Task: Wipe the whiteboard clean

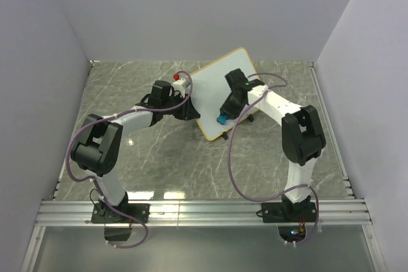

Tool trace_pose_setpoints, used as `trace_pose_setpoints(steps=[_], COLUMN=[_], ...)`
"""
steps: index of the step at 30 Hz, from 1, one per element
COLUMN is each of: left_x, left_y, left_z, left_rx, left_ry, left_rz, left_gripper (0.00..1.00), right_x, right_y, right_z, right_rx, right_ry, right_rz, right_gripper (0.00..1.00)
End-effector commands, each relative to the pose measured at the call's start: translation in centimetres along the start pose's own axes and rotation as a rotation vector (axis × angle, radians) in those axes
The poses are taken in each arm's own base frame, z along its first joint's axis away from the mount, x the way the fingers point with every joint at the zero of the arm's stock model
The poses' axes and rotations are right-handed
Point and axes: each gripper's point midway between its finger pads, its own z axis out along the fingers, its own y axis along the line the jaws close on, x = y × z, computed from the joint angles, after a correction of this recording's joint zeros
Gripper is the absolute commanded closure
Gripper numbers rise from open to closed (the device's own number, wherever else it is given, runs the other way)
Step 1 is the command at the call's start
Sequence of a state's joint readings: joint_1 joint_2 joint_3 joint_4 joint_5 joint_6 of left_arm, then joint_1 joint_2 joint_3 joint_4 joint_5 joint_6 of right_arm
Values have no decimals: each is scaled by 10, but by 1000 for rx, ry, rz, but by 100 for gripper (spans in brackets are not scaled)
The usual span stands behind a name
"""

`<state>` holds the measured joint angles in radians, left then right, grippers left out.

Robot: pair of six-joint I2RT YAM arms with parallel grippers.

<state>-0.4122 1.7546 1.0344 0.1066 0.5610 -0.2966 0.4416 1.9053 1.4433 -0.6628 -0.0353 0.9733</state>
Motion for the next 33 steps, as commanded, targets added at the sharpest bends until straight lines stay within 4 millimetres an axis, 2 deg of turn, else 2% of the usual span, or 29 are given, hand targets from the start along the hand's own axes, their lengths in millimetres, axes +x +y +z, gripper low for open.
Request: trace_pose_setpoints(steps=[1, 3, 4, 6, 9, 11, 14, 17, 18, 19, 20, 21, 23, 24, 27, 30, 33], left_x=[55, 54, 56, 56, 55, 56, 55, 54, 54, 54, 53, 52, 52, 52, 52, 51, 50], left_y=[19, 20, 20, 20, 20, 20, 19, 18, 19, 18, 18, 18, 18, 18, 18, 20, 21], left_z=[7, 7, 7, 6, 6, 6, 6, 6, 6, 6, 6, 6, 6, 6, 7, 7, 7], left_rx=[-86, -91, -92, -95, -96, -95, -93, -91, -92, -90, -90, -91, -91, -92, -92, -98, -107], left_ry=[166, 162, 166, 166, 164, 166, 163, 160, 161, 159, 160, 157, 156, 156, 157, 155, 153], left_rz=[141, 143, 143, 143, 145, 145, 144, 146, 145, 145, 144, 147, 146, 147, 144, 146, 145], left_gripper=[100, 100, 100, 100, 100, 100, 100, 100, 100, 100, 100, 100, 100, 100, 100, 100, 100], right_x=[22, 28, 24, 20, 13, 4, -18, -54, -57, -78, -88, -87, -104, -100, -99, -87, -73], right_y=[68, 83, 97, 109, 112, 107, 85, 39, 16, -10, -24, -54, -90, -106, -134, -148, -159], right_z=[22, 24, 17, 13, 8, 6, 0, -10, -15, -18, -32, -27, -36, -42, -52, -52, -44], right_rx=[-119, -127, -155, -171, -178, -165, -142, -71, -41, -10, -5, 47, 94, 116, 167, 199, 214], right_ry=[21, 31, 21, 13, -5, -34, -78, -159, -173, -202, -240, -238, -282, -287, -306, -286, -241], right_rz=[-42, -57, -59, -55, -52, -51, -2, 69, 92, 151, 181, 210, 255, 260, 260, 257, 264], right_gripper=[100, 100, 100, 100, 100, 100, 100, 100, 100, 100, 100, 100, 100, 100, 100, 100, 100])
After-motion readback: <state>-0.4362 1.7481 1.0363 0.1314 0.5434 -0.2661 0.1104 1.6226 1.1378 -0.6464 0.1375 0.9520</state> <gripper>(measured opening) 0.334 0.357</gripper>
